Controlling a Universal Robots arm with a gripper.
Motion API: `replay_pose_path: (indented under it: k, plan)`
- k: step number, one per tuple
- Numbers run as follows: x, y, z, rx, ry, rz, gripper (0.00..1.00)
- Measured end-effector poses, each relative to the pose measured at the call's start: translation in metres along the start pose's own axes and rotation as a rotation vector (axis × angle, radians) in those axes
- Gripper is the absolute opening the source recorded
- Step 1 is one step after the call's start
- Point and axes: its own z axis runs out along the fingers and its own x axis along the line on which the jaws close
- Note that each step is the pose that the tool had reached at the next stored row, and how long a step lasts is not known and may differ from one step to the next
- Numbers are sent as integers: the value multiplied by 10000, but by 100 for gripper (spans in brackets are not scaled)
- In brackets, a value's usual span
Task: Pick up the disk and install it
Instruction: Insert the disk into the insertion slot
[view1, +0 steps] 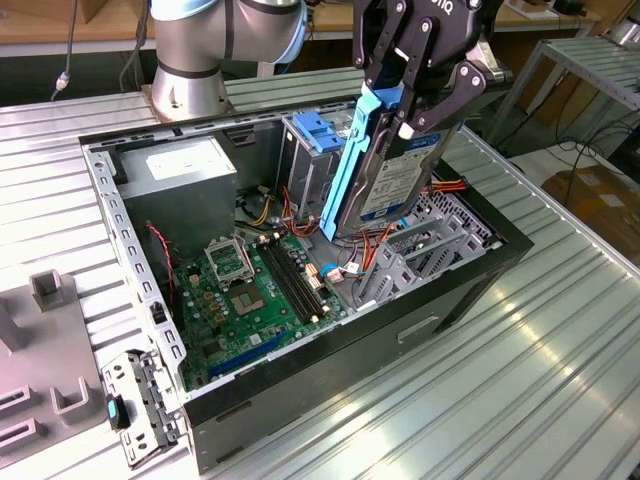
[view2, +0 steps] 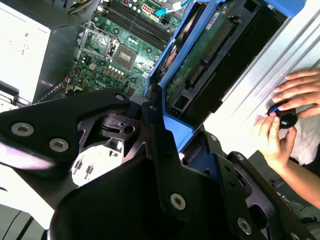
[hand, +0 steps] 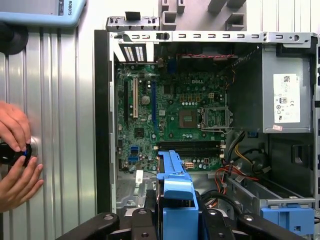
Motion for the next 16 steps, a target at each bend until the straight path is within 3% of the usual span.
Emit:
replay_pose_path:
  k: [12,16]
  plan:
    - [4,-2,1,0,0,0,37]
    - [116,-7,2,0,0,0,37]
